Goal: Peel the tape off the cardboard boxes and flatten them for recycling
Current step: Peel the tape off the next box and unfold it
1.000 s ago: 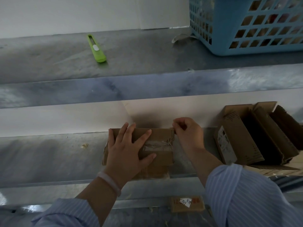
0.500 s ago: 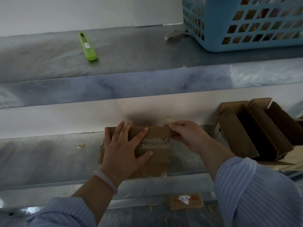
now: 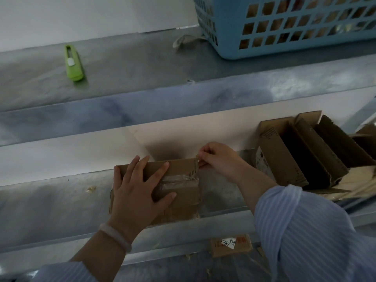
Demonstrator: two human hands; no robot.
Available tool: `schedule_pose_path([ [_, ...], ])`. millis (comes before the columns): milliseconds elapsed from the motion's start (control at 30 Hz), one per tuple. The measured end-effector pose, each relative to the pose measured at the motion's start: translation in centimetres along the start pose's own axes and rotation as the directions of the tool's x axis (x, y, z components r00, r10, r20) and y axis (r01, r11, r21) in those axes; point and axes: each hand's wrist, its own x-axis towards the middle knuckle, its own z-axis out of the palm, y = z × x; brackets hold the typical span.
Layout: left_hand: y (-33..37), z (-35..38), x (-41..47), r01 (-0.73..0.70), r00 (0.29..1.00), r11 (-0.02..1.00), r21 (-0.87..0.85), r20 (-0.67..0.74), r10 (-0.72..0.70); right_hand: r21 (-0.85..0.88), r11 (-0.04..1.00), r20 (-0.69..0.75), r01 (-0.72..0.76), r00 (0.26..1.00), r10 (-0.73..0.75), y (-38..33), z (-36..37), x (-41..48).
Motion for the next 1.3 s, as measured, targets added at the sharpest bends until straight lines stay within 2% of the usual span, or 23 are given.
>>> schedule_pose_path([
  [100,0.1,-0.1,0.3,0.002,1.000,1.000,0.013,0.006,-0.002,-0.320,0.946,-0.173,0.045,0.979,-0.105,1.0,0.5,0.9],
  [200,0.3,-0.3,0.7,0.003,1.000,1.000,0.019,0.016,-0.003,-0.463,0.884,-0.250,0.070,0.946,-0.206,2.3,1.4,1.3],
  [300,0.4,-0.3,0.9,-0.006,1.000,1.000,0.022,0.021,0.005,-0.492,0.867,-0.302,0.079,0.919,-0.254,3.6,2.2,1.9],
  [433,-0.1,-0.2,0.2,0.004,1.000,1.000,0.008,0.016,-0.004,-0.418,0.907,-0.349,-0.042,0.929,-0.118,6.2,0.5,1.9],
  [533,-0.4,-0.1,-0.2,-0.006,1.000,1.000,0.003,0.016,0.006,-0.438,0.899,-0.381,0.001,0.905,-0.187,7.5,-1.2,1.4],
  [600,-0.3,-0.2,0.0,0.000,1.000,1.000,0.012,0.026,-0.001,-0.392,0.920,-0.392,0.004,0.904,-0.171,7.6,-1.6,1.4],
  [667,0.0,-0.3,0.3,0.019,0.999,1.000,0.013,0.037,-0.020,-0.387,0.921,-0.335,-0.031,0.936,-0.109,7.8,-1.8,1.8],
  [733,0.1,-0.5,0.5,0.028,0.999,0.999,0.017,0.043,-0.028,-0.493,0.868,-0.229,-0.060,0.971,-0.063,8.0,-1.8,1.9],
  [800,0.3,-0.7,0.3,0.021,0.999,0.999,0.025,0.036,-0.022,-0.527,0.849,-0.182,-0.045,0.982,-0.060,7.9,-1.7,1.6],
  [833,0.4,-0.8,0.2,0.018,0.999,1.000,0.023,0.028,-0.018,-0.505,0.863,-0.192,-0.026,0.978,-0.083,7.7,-1.5,1.2],
  [900,0.9,-0.9,0.0,0.015,1.000,1.000,-0.003,-0.005,-0.015,-0.352,0.936,-0.201,-0.007,0.977,-0.068,6.9,-0.7,0.1],
  [1033,2.0,-0.9,-0.1,0.023,0.999,0.999,-0.040,-0.048,-0.025,-0.007,0.999,0.034,-0.043,0.998,0.044,5.8,2.2,-2.6],
  [1100,2.3,-0.7,-0.2,0.035,0.998,0.998,-0.049,-0.059,-0.037,0.105,0.994,0.045,-0.032,0.999,0.027,6.0,3.4,-3.5],
  [1167,2.5,-0.5,-0.3,0.039,0.997,0.998,-0.048,-0.063,-0.042,0.140,0.990,0.013,0.006,1.000,-0.008,6.0,4.0,-4.1],
  [1300,2.6,-0.5,-0.2,0.053,0.996,0.996,-0.068,-0.065,-0.058,-0.020,0.998,-0.096,0.052,0.994,-0.054,5.5,3.7,-4.5],
])
